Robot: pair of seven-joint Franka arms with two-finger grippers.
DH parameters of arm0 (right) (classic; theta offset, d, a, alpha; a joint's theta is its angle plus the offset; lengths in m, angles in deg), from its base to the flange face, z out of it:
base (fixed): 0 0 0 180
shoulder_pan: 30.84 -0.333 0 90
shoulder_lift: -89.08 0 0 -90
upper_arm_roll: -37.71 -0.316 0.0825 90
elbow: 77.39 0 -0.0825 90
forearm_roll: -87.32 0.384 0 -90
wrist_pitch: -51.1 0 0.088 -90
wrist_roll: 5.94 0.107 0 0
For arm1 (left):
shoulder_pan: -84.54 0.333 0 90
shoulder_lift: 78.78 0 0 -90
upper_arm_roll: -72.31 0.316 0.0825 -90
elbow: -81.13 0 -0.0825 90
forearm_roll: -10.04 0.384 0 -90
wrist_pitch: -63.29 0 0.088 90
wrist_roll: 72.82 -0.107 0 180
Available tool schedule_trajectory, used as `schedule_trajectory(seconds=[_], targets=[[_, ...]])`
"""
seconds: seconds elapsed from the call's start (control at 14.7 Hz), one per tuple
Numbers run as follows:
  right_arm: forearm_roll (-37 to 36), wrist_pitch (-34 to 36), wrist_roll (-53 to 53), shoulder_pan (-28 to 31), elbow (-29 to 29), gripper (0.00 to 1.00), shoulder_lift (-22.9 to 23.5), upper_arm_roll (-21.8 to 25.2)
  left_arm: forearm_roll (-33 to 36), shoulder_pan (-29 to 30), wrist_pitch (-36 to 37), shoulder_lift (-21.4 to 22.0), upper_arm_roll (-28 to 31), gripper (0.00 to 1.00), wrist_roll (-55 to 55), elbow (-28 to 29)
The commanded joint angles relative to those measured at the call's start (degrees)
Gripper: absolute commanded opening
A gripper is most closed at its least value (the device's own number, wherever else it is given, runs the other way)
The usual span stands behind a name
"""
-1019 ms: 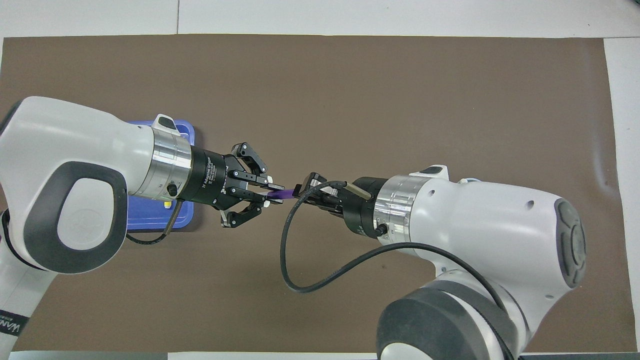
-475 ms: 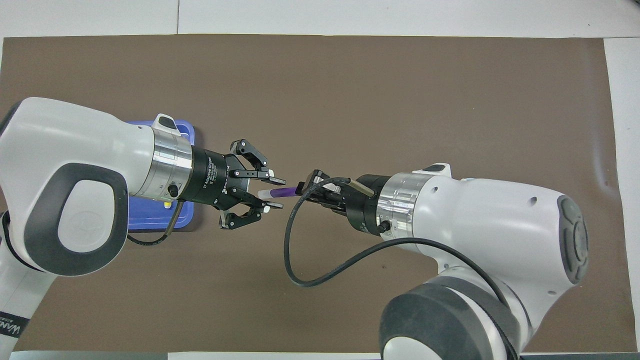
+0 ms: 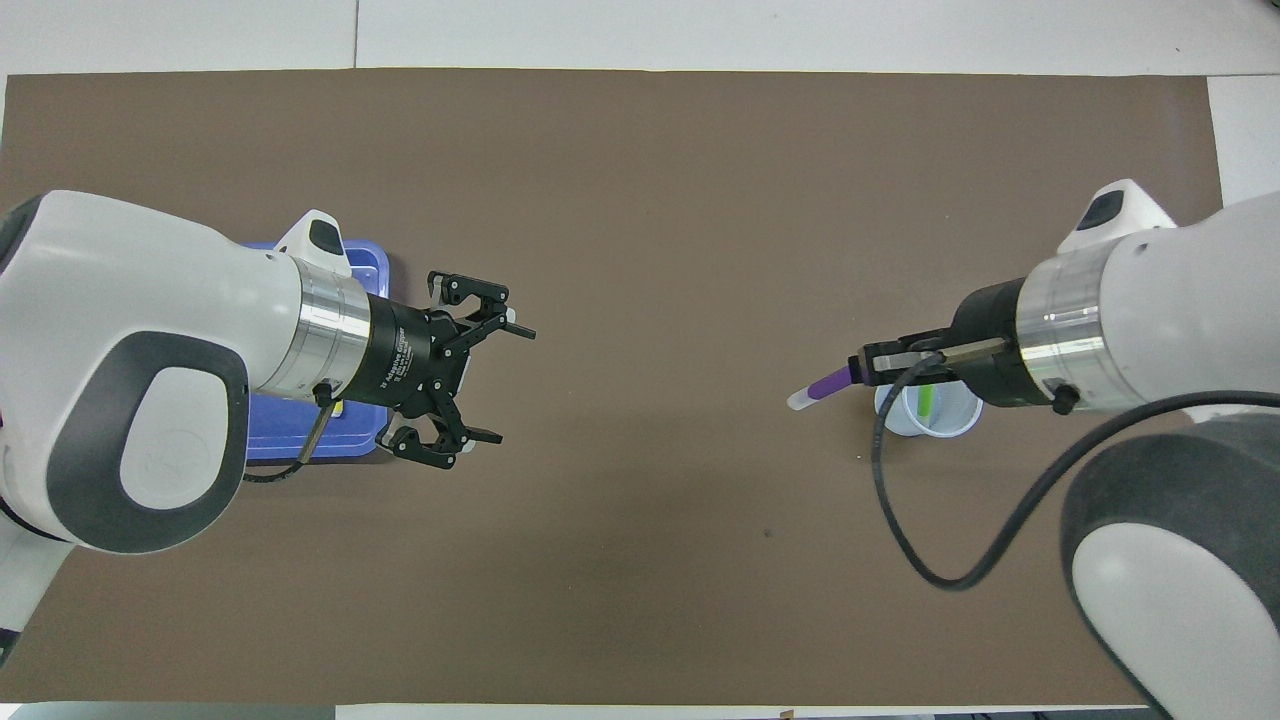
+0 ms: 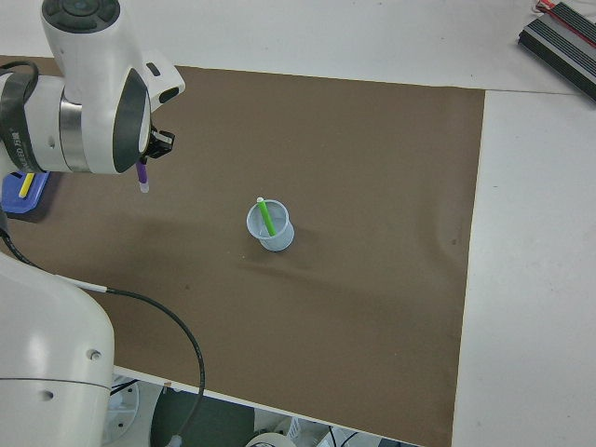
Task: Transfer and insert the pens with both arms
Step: 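Insert the purple pen into the cup while the left gripper reaches the tray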
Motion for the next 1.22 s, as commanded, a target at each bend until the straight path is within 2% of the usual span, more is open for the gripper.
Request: schedule_trajectory(seconds=[0.0, 0.14, 0.27, 0.41, 0.54, 0.68, 0.95, 1.15], targets=[[-7.9, 2.2, -14.9, 3.5, -1.9, 0.0, 1.0, -0.5, 4.1, 3.9, 2.9, 2.7, 0.1, 1.0, -12.3, 3.5], [-10.6, 1.4, -21.2, 6.3, -0.2, 0.0, 0.4, -0.5, 7.7, 6.1, 2.9, 2.5, 0.1, 1.0, -19.7, 3.8], [-12.5, 1.1, -21.3, 6.7, 2.6, 0.0, -0.8, -0.5, 11.7, 9.0, 2.7, 2.1, 0.1, 1.0, -28.1, 4.4], [-13.1, -1.6, -21.2, 6.8, 6.4, 0.0, -2.4, -0.5, 12.6, 11.8, 0.4, 1.6, 0.1, 1.0, -38.6, 5.7], [-13.1, -6.9, -21.2, 6.7, 12.9, 0.0, -5.3, -0.5, 14.4, 14.6, -4.0, -0.5, 0.1, 1.0, -48.3, 7.1], [-13.1, -9.0, -21.2, 6.7, 16.1, 0.0, -6.5, -0.5, 19.4, 15.8, -6.7, -3.2, 0.1, 1.0, -56.5, 7.1], [-13.1, -16.1, -21.0, 6.4, 21.1, 0.0, -6.2, -0.5, 27.3, 16.0, -11.1, -8.2, 0.1, 1.0, -70.3, 7.1], [-13.1, -19.6, -21.5, 6.3, 21.2, 0.0, -1.4, -0.6, 29.5, 16.4, -15.0, -11.6, 0.1, 1.0, -75.8, 7.0]])
